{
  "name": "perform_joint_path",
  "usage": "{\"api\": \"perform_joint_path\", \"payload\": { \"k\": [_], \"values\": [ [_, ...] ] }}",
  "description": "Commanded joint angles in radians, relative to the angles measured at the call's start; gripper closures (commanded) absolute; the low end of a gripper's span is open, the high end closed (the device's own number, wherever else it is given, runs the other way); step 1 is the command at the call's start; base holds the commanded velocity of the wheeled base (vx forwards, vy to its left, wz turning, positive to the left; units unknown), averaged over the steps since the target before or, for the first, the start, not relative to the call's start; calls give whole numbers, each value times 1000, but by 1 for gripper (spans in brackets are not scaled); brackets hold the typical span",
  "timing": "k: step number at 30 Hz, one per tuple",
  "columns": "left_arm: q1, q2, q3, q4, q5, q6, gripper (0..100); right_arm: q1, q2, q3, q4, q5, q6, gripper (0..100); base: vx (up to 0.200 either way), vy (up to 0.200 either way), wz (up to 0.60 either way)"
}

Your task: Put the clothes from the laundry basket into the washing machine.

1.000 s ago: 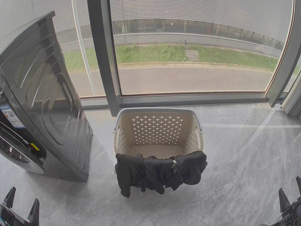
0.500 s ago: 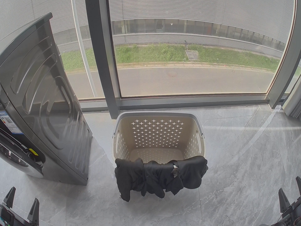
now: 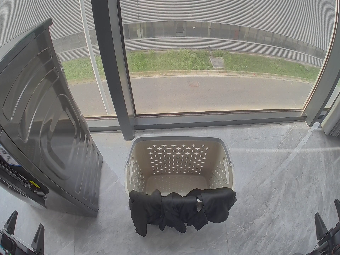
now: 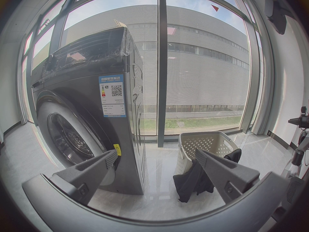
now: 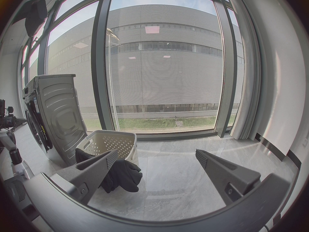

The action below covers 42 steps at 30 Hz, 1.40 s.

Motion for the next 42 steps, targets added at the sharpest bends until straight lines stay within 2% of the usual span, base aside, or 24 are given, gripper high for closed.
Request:
{"api": "perform_joint_path", "payload": {
  "k": [1,5,8,20,26,38,42],
  "values": [
    [0,-17,16,-1,2,0,0,0,-16,18,0,0,0,0,0,-200,0],
    [0,-17,16,-1,0,8,0,0,-16,18,0,0,0,0,0,-200,0],
    [0,-17,16,-1,0,17,0,0,-16,18,0,0,0,0,0,0,0],
    [0,-17,16,-1,0,12,0,0,-16,18,0,0,0,0,0,0,0],
    [0,-17,16,-1,0,6,0,0,-16,18,0,0,0,0,200,0,0],
    [0,-17,16,-1,0,5,0,-1,-16,18,0,0,0,0,0,0,0],
    [0,-17,16,-1,0,5,0,-1,-16,18,0,0,0,0,200,0,0]
  ]
}}
